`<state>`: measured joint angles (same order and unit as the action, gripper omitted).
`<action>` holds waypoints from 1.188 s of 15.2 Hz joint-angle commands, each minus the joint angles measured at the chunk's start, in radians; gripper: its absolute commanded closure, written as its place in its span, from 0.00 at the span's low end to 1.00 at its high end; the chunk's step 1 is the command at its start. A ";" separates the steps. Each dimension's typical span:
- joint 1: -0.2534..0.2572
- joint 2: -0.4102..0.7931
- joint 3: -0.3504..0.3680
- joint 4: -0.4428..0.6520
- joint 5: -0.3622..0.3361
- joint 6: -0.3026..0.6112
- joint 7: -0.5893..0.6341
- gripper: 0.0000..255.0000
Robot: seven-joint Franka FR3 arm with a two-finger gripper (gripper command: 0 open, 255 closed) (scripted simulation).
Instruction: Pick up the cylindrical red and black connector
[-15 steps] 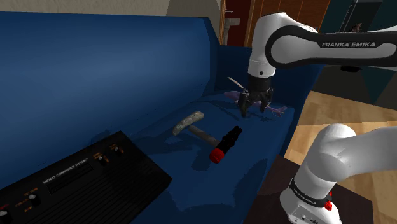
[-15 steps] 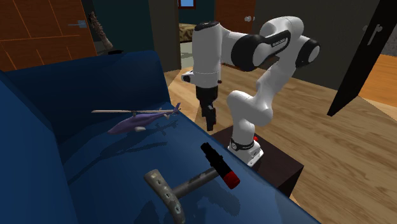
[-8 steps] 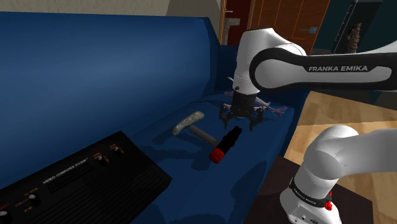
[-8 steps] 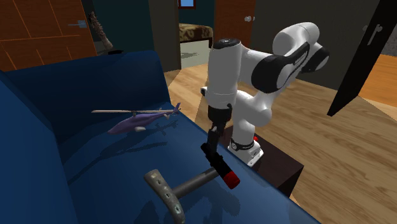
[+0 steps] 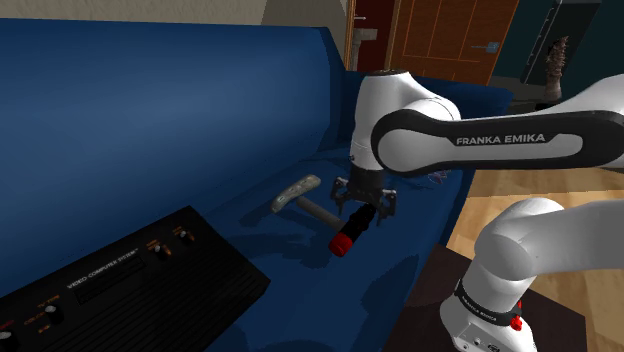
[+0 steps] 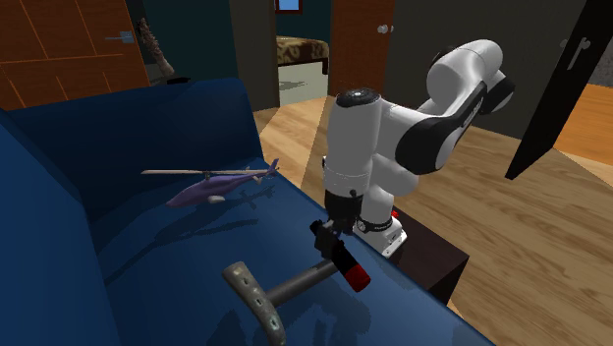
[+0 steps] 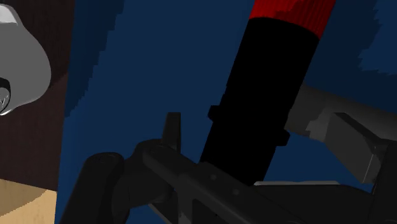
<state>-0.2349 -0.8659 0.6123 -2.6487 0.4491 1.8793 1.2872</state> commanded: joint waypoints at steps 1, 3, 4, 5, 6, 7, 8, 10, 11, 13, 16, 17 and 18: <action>0.002 0.007 0.013 -0.022 0.011 0.029 0.000 0.00; 0.003 0.013 0.023 -0.039 0.019 0.052 -0.001 0.00; 0.003 0.013 0.023 -0.039 0.019 0.052 -0.001 0.00; 0.003 0.014 0.024 -0.038 0.019 0.053 -0.001 1.00; 0.003 0.014 0.023 -0.038 0.019 0.053 -0.001 1.00; 0.003 0.014 0.023 -0.038 0.019 0.053 -0.001 1.00; 0.003 0.013 0.023 -0.038 0.019 0.052 -0.001 1.00; 0.003 0.014 0.023 -0.039 0.019 0.053 -0.001 1.00; 0.003 0.014 0.024 -0.038 0.019 0.053 -0.001 1.00; 0.003 0.014 0.024 -0.039 0.019 0.053 -0.001 1.00; 0.001 0.005 0.010 -0.017 0.008 0.024 0.000 1.00; 0.000 0.002 0.004 -0.007 0.003 0.009 0.001 1.00; -0.001 -0.001 -0.002 0.004 -0.002 -0.005 0.001 1.00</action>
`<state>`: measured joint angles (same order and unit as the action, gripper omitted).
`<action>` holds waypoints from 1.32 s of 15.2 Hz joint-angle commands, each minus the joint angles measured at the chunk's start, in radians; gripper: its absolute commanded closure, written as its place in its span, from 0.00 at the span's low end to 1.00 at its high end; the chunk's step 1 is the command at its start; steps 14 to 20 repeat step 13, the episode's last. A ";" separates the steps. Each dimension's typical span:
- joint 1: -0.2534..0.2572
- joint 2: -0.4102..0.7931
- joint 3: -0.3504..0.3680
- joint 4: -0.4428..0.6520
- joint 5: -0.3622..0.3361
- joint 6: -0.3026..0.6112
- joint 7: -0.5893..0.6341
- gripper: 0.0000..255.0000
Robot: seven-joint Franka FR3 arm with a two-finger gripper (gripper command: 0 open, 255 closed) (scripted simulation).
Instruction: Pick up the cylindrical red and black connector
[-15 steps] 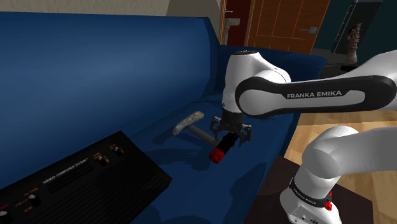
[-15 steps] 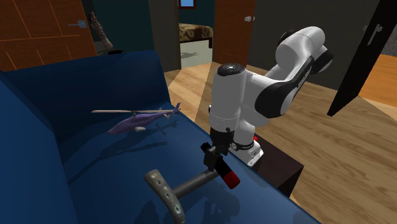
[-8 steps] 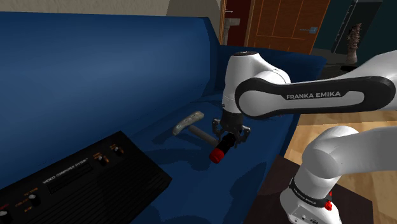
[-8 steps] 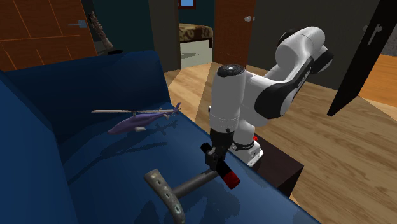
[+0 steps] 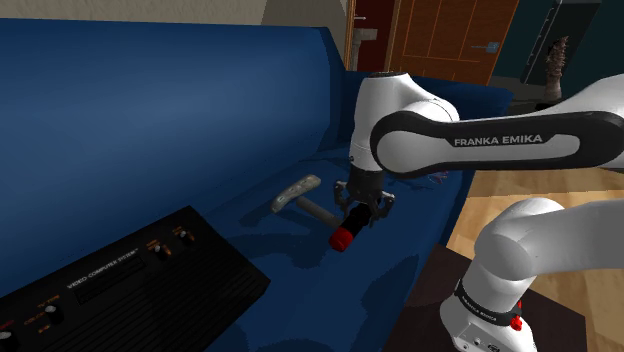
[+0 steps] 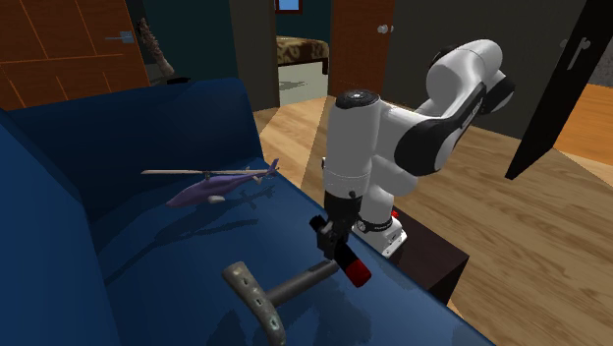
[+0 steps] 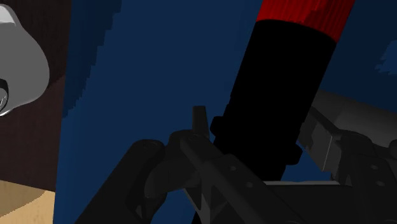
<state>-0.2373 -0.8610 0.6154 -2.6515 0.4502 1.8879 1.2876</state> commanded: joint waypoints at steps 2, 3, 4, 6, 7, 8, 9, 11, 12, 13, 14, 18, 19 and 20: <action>-0.002 -0.011 -0.018 0.030 -0.014 -0.041 0.002 1.00; -0.004 -0.013 -0.024 0.041 -0.019 -0.054 0.003 1.00; -0.005 -0.014 -0.029 0.053 -0.024 -0.068 0.003 1.00; -0.008 -0.017 -0.040 0.077 -0.033 -0.094 0.004 1.00; -0.010 -0.017 -0.046 0.089 -0.038 -0.107 0.005 1.00; -0.012 -0.018 -0.051 0.101 -0.043 -0.120 0.006 1.00; -0.013 -0.018 -0.056 0.114 -0.047 -0.133 0.006 1.00; -0.017 -0.018 -0.066 0.140 -0.056 -0.158 0.007 1.00; -0.017 -0.017 -0.067 0.142 -0.057 -0.160 0.008 1.00; -0.017 -0.017 -0.067 0.142 -0.057 -0.160 0.008 1.00; -0.017 -0.017 -0.067 0.142 -0.057 -0.160 0.008 1.00; -0.017 -0.017 -0.067 0.142 -0.057 -0.160 0.008 1.00; -0.017 -0.017 -0.067 0.142 -0.057 -0.160 0.008 1.00; -0.017 -0.017 -0.067 0.142 -0.057 -0.160 0.008 1.00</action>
